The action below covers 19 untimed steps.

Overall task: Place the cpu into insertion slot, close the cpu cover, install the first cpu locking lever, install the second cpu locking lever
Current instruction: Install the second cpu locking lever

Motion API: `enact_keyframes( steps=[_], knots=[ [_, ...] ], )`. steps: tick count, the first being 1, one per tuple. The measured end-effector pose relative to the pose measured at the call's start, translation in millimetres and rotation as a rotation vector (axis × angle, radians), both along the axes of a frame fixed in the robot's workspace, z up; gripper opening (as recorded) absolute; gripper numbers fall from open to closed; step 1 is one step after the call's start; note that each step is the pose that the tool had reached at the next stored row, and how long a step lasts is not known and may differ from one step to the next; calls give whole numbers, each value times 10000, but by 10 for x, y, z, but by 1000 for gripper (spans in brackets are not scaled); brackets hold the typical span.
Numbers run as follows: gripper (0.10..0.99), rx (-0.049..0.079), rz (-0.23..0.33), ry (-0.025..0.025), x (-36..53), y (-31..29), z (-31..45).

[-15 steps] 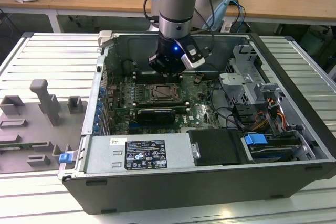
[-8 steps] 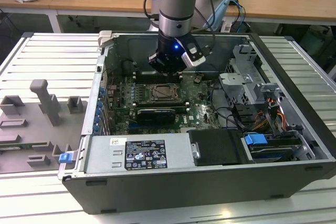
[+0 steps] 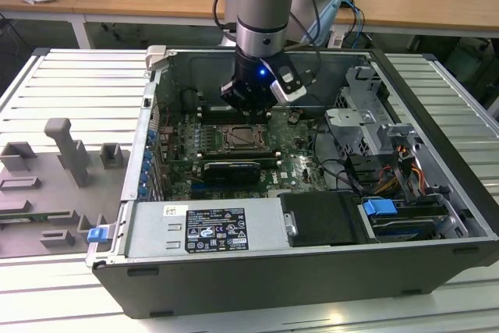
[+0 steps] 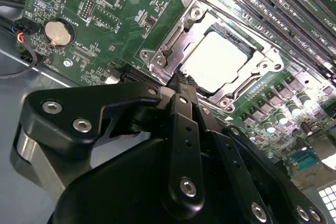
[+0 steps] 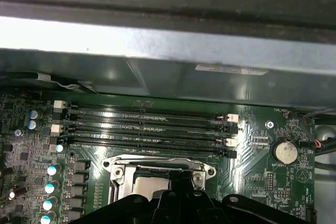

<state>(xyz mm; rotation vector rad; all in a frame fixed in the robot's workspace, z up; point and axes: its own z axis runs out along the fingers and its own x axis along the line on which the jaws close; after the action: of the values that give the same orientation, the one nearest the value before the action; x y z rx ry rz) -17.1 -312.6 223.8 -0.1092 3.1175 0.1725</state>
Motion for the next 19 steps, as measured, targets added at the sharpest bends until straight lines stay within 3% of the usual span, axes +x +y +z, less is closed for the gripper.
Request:
enact_keyframes(
  steps=[14,19],
  knots=[
    [106,-8,1,0,0,-4,88],
    [106,-10,0,2,0,-65,89]
  ],
)
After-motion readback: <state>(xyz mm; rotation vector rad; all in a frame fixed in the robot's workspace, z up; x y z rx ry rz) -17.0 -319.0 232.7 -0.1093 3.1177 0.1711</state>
